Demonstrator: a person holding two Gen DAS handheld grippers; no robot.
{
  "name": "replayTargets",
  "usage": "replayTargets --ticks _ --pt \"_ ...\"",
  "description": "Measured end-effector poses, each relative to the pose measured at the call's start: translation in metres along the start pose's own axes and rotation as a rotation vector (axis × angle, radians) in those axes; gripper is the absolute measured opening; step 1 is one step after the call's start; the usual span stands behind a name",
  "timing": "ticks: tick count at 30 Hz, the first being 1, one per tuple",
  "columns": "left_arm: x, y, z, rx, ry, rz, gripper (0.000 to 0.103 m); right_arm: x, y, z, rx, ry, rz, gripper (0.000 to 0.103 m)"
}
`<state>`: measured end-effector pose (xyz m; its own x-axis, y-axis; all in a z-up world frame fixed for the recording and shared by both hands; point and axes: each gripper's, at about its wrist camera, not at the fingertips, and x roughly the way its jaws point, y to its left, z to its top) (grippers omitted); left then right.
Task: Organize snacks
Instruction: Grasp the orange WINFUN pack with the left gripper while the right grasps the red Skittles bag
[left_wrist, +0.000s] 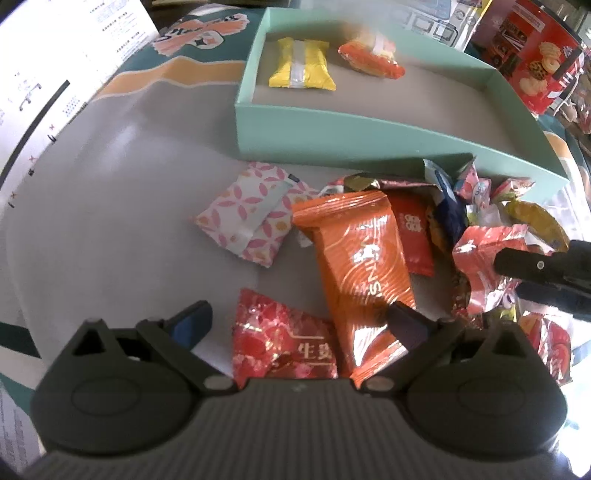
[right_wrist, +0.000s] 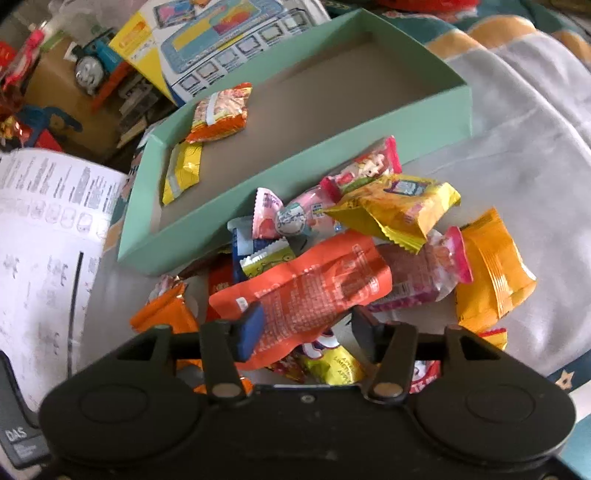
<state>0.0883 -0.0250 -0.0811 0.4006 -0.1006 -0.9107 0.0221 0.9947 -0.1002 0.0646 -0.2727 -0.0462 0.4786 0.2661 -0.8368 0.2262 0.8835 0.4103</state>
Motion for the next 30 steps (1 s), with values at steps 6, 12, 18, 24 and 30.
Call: replayTargets --ticks 6,12,18,24,30 --pt "-0.003 -0.014 0.003 0.027 -0.020 0.023 0.103 -0.007 -0.007 -0.003 0.037 0.021 0.036 0.054" --pt "0.000 -0.038 0.008 0.060 -0.040 0.036 0.103 -0.013 -0.020 0.000 0.066 0.011 -0.001 0.054" --pt "0.008 -0.032 0.002 0.041 -0.042 0.007 0.076 -0.040 -0.043 -0.007 0.052 -0.049 -0.099 0.066" --pt "-0.004 -0.047 -0.003 0.137 -0.083 -0.027 0.033 -0.050 -0.060 -0.025 0.068 -0.040 -0.137 0.066" --pt "-0.011 -0.047 -0.007 0.151 -0.074 -0.096 0.024 -0.038 -0.046 -0.048 0.007 -0.002 -0.135 0.078"
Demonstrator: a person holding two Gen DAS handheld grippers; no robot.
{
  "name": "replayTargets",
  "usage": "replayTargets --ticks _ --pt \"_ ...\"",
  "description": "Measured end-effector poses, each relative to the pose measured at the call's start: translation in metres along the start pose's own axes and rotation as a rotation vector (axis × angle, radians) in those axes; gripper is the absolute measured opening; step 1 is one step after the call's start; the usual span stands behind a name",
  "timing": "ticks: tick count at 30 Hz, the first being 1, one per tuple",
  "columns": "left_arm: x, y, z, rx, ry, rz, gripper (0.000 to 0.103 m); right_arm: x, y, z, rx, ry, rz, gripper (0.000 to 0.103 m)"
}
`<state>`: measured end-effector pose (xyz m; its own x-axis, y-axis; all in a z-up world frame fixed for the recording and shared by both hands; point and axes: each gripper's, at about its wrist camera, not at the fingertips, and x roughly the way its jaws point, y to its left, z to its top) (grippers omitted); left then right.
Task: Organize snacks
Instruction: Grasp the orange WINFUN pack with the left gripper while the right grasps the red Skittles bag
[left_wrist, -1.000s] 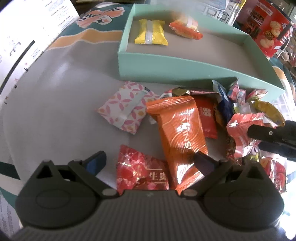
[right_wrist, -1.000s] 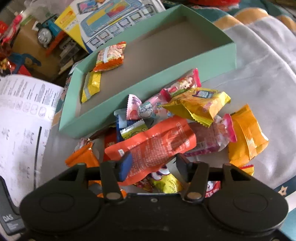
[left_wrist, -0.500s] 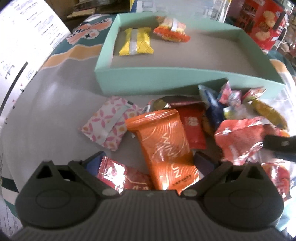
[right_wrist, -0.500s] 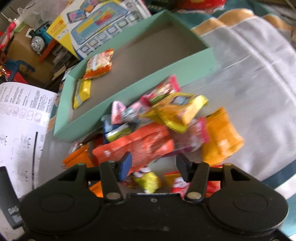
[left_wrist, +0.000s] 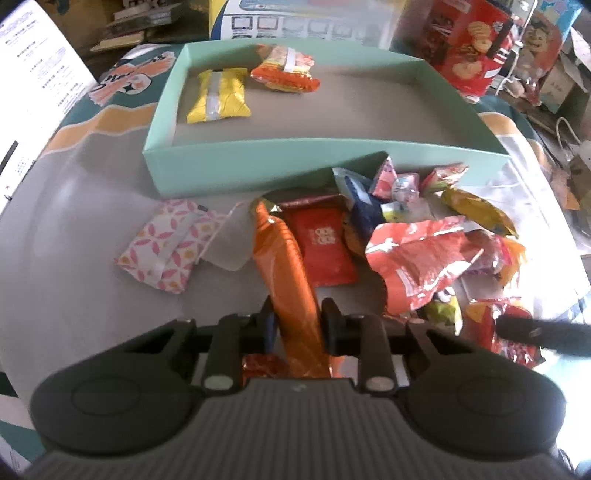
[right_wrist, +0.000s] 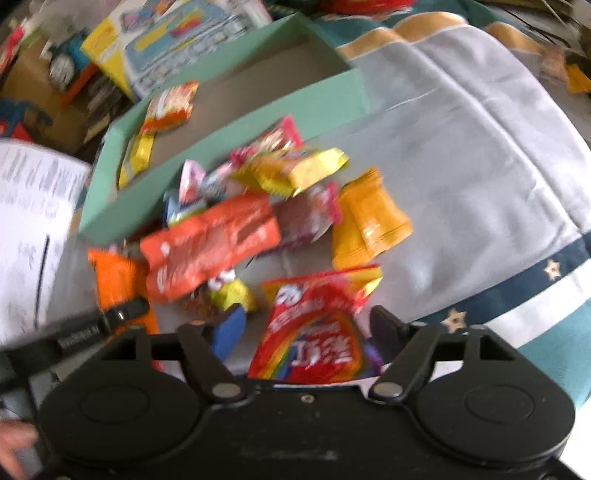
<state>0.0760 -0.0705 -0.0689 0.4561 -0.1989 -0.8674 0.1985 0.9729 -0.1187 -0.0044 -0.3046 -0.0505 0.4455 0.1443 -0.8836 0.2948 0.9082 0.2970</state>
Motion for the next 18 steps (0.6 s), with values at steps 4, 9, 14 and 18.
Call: replayTargets --ticks 4,9,14,18 --pt "-0.002 0.009 -0.004 -0.026 0.023 -0.009 0.026 0.012 0.023 -0.009 -0.129 -0.030 -0.065 0.064" --pt "-0.002 0.024 -0.008 -0.073 0.043 0.007 0.035 0.012 0.025 -0.019 -0.192 -0.073 -0.073 0.054" --pt "-0.013 0.021 -0.009 -0.059 0.020 0.005 0.023 0.000 0.005 -0.022 -0.119 -0.090 -0.045 0.051" --pt "-0.031 0.007 -0.005 0.004 -0.040 -0.003 0.019 -0.013 -0.012 -0.023 -0.065 -0.113 -0.002 0.051"
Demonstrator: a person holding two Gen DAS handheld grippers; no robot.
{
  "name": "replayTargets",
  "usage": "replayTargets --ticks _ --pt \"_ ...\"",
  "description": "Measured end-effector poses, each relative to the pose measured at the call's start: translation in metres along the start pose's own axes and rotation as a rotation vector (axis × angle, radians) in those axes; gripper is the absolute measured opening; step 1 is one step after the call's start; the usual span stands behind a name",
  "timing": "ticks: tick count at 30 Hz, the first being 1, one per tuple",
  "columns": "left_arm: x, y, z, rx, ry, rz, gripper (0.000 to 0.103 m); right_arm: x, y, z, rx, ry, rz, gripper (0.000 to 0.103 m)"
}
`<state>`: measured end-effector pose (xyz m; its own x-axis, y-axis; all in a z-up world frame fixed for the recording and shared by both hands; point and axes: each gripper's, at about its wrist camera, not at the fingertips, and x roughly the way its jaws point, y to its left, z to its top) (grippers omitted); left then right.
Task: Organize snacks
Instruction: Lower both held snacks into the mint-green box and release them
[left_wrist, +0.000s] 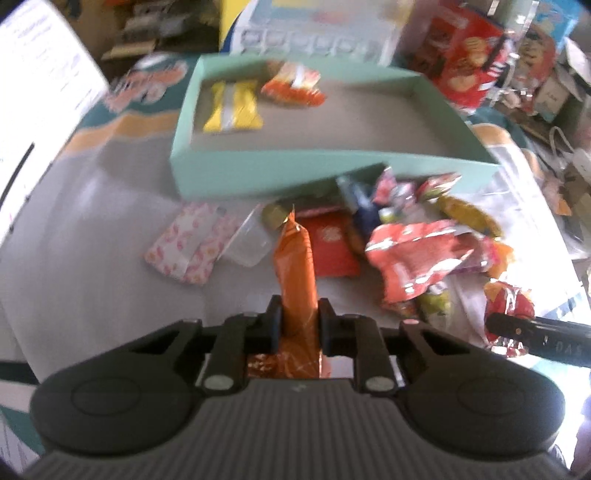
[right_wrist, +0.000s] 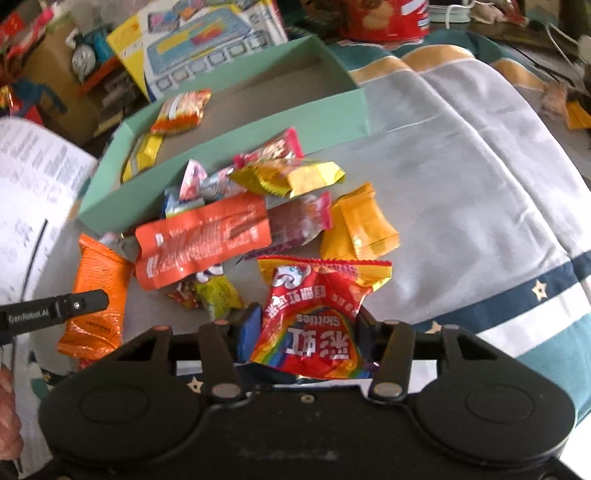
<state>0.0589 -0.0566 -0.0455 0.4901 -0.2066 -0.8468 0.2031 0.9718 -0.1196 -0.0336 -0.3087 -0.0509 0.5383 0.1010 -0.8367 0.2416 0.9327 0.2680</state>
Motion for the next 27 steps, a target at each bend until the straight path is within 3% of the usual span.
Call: replayTargets --ticks 4,13,19,27 --pt "-0.009 -0.007 0.005 0.016 -0.014 0.002 0.019 -0.006 -0.009 0.001 0.031 -0.022 0.017 0.051" --pt "-0.038 -0.011 0.035 0.007 -0.054 -0.075 0.019 -0.030 -0.022 0.027 0.061 -0.100 0.069 0.051" --pt "-0.030 -0.031 0.085 0.044 -0.087 -0.094 0.019 -0.030 -0.016 0.084 0.014 -0.156 0.096 0.051" --pt "0.028 -0.068 0.173 0.023 -0.091 -0.173 0.019 0.010 0.006 0.189 -0.030 -0.177 0.130 0.051"
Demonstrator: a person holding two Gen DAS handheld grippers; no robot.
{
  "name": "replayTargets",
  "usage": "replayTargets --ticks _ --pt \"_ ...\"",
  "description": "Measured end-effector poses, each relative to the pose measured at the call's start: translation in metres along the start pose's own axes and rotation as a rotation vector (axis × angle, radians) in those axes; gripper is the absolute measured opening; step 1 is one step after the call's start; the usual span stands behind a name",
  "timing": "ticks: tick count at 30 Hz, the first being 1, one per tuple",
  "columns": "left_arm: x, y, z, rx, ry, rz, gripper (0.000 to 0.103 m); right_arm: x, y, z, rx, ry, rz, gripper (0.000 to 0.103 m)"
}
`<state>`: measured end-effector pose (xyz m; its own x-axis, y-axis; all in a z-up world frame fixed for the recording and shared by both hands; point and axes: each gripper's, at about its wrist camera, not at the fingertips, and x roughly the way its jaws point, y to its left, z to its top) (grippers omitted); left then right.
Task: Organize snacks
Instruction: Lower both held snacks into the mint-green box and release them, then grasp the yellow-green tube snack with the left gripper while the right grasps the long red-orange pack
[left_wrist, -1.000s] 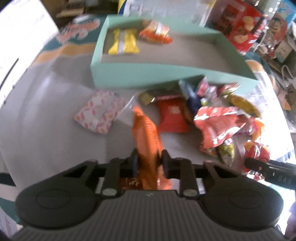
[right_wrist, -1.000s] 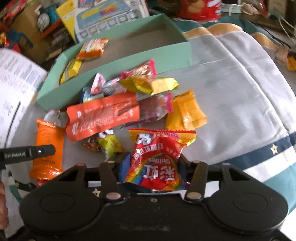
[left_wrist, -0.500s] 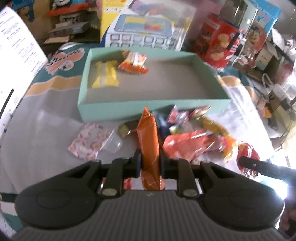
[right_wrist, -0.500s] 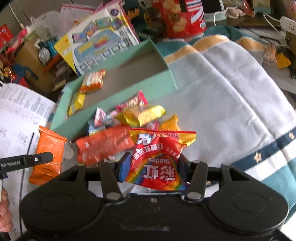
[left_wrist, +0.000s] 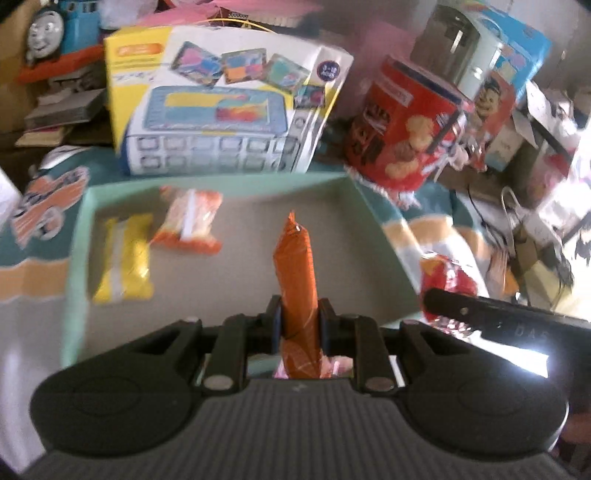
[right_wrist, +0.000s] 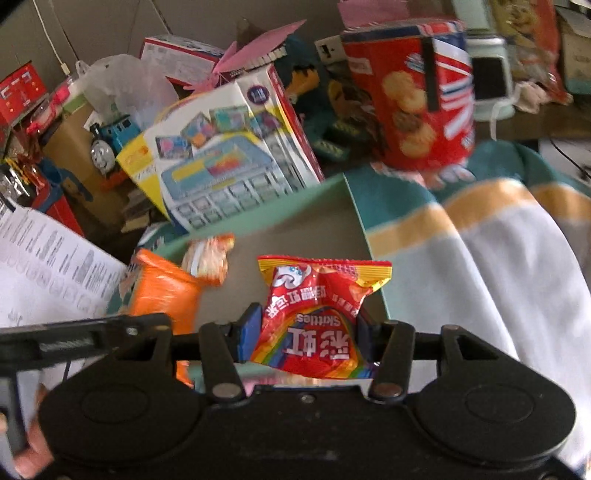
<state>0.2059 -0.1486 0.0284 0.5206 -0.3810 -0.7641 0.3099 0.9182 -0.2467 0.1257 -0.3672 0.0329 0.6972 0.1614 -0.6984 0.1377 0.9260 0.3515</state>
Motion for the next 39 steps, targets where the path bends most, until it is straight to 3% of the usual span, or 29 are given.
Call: replayTargets --ticks 6,10,17,18,20,21,22,24,31,34,39 --pt "0.077 0.000 0.041 -0.051 0.041 -0.008 0.019 0.079 0.002 0.071 -0.025 0.043 0.017 0.051" --pt "0.122 0.006 0.053 -0.098 0.071 -0.033 0.019 0.128 -0.004 0.101 -0.041 0.084 0.010 0.051" --pt "0.166 0.014 0.065 -0.148 0.088 -0.075 0.019 0.177 -0.010 0.112 -0.055 0.111 -0.010 0.053" --pt "0.171 0.016 0.066 -0.150 0.090 -0.064 0.022 0.180 -0.010 0.114 -0.054 0.106 -0.011 0.055" --pt "0.177 0.017 0.068 -0.153 0.098 -0.005 0.045 0.181 -0.011 0.116 -0.045 0.095 -0.014 0.062" --pt "0.177 0.019 0.067 -0.156 0.100 0.020 0.068 0.182 -0.012 0.116 -0.035 0.095 -0.007 0.073" --pt "0.176 0.019 0.067 -0.158 0.091 0.036 0.081 0.182 -0.013 0.115 -0.029 0.090 -0.005 0.083" --pt "0.168 0.022 0.065 -0.157 0.067 0.063 0.088 0.174 -0.014 0.112 -0.034 0.076 -0.014 0.085" --pt "0.135 0.022 0.056 -0.143 0.095 0.108 0.094 0.138 -0.008 0.099 -0.031 0.069 -0.036 0.094" --pt "0.108 0.018 0.047 -0.105 0.079 0.126 0.100 0.114 -0.001 0.090 -0.038 0.055 -0.034 0.101" --pt "0.062 0.009 0.018 -0.013 0.062 0.157 0.103 0.070 0.010 0.067 -0.044 0.034 -0.025 0.103"
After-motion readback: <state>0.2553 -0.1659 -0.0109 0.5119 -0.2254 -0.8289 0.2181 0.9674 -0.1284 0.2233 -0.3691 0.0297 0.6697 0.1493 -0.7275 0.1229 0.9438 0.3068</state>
